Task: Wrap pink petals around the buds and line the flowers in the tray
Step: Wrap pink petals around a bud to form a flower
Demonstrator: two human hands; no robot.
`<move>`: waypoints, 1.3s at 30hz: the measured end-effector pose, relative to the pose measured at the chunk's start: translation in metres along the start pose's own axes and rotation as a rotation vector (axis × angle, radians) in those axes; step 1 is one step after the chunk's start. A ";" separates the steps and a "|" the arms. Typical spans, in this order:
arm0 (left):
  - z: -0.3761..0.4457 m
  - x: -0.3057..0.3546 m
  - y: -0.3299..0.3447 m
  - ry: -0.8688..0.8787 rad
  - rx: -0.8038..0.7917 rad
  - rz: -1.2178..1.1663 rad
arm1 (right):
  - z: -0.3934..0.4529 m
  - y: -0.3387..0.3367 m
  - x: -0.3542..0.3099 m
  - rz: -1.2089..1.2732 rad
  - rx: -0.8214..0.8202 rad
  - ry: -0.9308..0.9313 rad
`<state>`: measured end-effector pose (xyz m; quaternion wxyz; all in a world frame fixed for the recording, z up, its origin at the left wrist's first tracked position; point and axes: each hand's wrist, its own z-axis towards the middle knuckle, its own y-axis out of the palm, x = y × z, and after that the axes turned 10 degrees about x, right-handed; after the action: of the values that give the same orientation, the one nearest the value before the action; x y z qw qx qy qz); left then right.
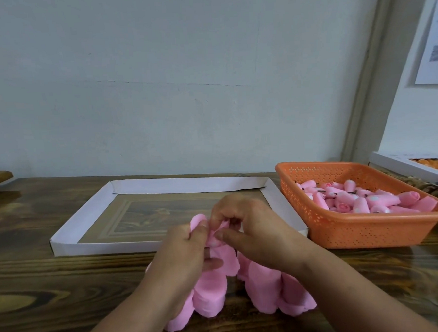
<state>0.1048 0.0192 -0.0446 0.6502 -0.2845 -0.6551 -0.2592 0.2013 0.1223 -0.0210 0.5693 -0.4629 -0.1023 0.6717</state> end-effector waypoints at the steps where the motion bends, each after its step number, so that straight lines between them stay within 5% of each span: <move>1: 0.000 0.001 0.000 0.006 -0.008 0.019 | 0.000 0.001 -0.001 -0.007 0.015 -0.006; 7: -0.001 0.000 0.001 0.004 0.008 -0.006 | 0.000 0.002 -0.003 -0.009 0.088 0.044; 13: 0.006 0.005 -0.005 -0.164 0.089 -0.275 | 0.000 0.001 -0.001 0.062 0.090 0.065; 24: 0.010 0.000 -0.002 -0.086 0.154 -0.182 | 0.000 0.003 -0.005 0.031 0.060 0.016; 39: 0.007 -0.001 0.001 -0.002 -0.226 -0.138 | 0.001 0.001 -0.002 0.011 0.022 -0.010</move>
<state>0.1002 0.0251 -0.0462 0.5939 -0.3104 -0.6406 -0.3750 0.2000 0.1205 -0.0200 0.5701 -0.4540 -0.0953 0.6781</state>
